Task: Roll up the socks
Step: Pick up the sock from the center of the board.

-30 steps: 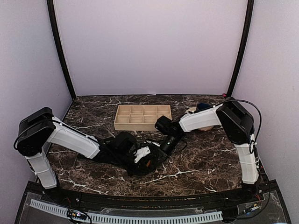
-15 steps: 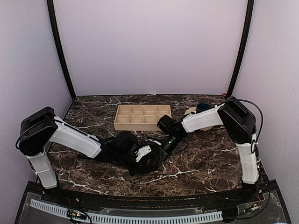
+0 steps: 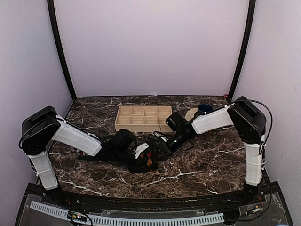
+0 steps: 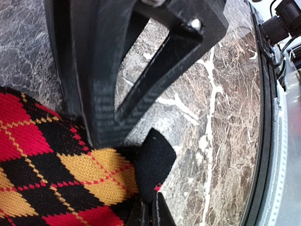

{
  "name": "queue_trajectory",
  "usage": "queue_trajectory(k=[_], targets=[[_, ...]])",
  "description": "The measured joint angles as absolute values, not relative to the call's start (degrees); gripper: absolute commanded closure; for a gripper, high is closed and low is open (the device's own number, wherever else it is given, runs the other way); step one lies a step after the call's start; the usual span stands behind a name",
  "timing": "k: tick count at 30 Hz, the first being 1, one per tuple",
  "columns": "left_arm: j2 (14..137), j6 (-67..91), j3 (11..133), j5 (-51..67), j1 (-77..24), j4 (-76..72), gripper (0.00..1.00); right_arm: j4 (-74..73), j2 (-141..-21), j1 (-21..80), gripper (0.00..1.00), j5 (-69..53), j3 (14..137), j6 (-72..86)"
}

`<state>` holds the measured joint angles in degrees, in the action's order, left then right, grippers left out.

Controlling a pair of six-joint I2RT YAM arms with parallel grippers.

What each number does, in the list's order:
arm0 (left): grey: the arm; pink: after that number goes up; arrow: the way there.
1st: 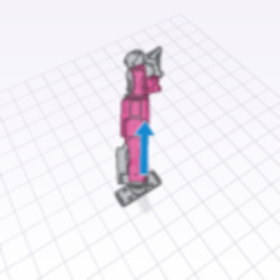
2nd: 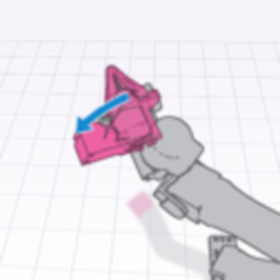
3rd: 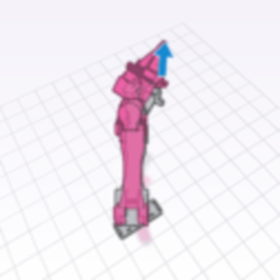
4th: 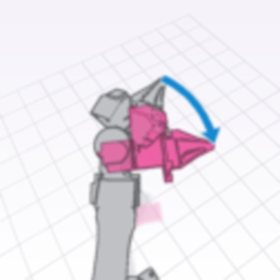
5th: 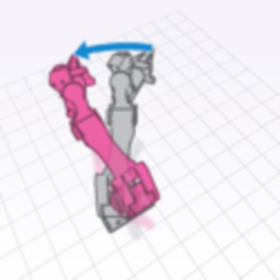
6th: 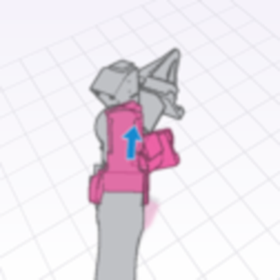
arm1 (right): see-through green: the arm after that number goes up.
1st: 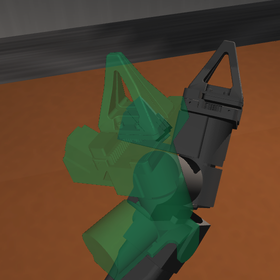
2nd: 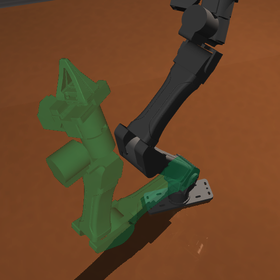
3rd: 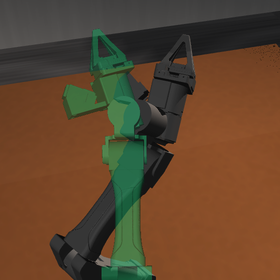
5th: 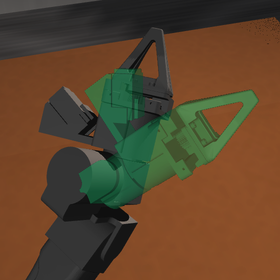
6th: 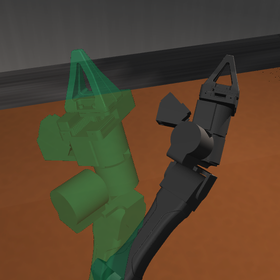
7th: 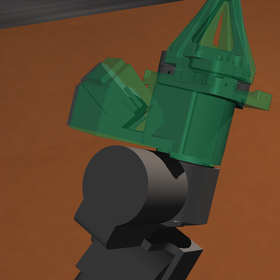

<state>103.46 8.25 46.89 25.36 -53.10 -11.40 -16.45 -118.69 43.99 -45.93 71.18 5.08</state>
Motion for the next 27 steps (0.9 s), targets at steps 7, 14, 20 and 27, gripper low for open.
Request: queue_trajectory(k=[7,14,20,27], targets=[[104.14,10.79,46.83,29.02,-51.51,-11.86,1.00,-9.21,-114.74,43.70,0.70,-41.91,65.47,7.66],[104.68,13.02,46.83,33.17,-49.43,-11.35,1.00,-1.58,-107.94,43.77,0.70,-36.01,57.08,8.40],[105.91,14.83,48.01,37.28,-47.99,-9.63,1.00,4.23,-101.56,46.24,0.69,-26.87,50.98,6.24],[107.37,16.97,49.10,42.65,-46.33,-7.66,1.00,7.84,-96.64,52.97,0.68,-15.68,46.41,2.00]])
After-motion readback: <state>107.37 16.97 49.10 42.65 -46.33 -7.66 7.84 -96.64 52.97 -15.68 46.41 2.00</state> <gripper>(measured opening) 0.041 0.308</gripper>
